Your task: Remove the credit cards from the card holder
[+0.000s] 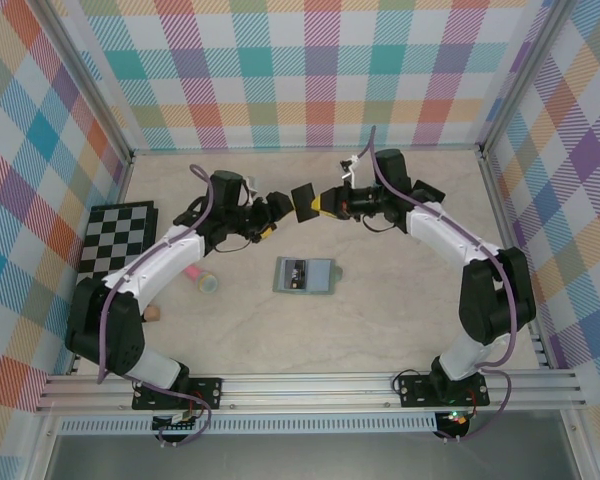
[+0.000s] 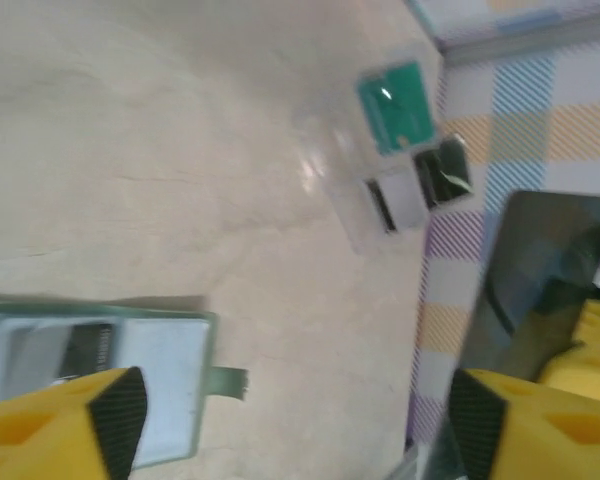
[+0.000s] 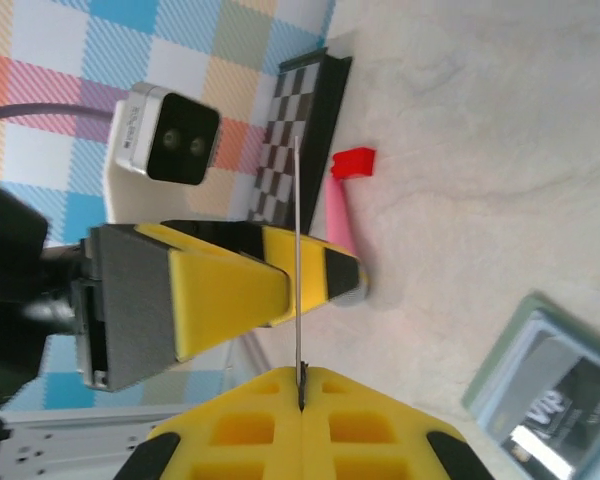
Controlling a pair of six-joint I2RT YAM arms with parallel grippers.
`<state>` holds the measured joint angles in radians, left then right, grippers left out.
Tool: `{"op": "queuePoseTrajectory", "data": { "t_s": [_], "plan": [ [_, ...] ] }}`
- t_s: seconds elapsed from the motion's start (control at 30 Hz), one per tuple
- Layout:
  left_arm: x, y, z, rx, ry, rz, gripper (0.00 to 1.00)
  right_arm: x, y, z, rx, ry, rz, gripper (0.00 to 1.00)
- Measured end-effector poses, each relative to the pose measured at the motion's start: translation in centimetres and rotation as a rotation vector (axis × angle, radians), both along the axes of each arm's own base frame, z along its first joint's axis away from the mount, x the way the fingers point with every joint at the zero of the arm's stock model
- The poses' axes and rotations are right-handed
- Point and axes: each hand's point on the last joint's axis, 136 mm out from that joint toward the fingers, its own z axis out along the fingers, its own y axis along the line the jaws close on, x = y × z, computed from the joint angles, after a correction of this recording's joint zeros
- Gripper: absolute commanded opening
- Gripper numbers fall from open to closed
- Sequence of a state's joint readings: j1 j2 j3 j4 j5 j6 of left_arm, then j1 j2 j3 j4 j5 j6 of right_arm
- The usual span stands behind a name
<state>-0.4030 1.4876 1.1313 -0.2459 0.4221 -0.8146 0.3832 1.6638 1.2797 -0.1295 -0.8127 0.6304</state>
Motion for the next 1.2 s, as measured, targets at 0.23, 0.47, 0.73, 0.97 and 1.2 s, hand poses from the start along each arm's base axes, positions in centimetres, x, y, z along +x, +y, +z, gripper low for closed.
{"op": "queuePoseTrajectory", "data": {
  "t_s": [0.23,0.47,0.73,0.97,1.2],
  "plan": [
    [-0.8,7.0,-1.8,0.298,0.034,0.146,1.00,2.8,-2.2,1.3,-0.220,-0.227,-0.077,0.00],
    [-0.6,11.2,-0.5,0.511,0.009,0.178,1.00,5.4,-8.4,0.8,-0.467,-0.375,-0.158,0.00],
    [-0.3,12.2,1.6,0.595,-0.062,0.113,1.00,6.6,-17.3,-0.4,-0.815,-0.547,-0.109,0.00],
    [0.1,13.2,2.2,0.633,-0.077,0.083,1.00,6.9,-24.5,-1.4,-1.042,-0.542,-0.052,0.00],
    [0.6,14.9,1.5,0.675,-0.041,0.095,1.00,7.9,-28.7,-3.6,-1.194,-0.510,0.071,0.00]
  ]
}}
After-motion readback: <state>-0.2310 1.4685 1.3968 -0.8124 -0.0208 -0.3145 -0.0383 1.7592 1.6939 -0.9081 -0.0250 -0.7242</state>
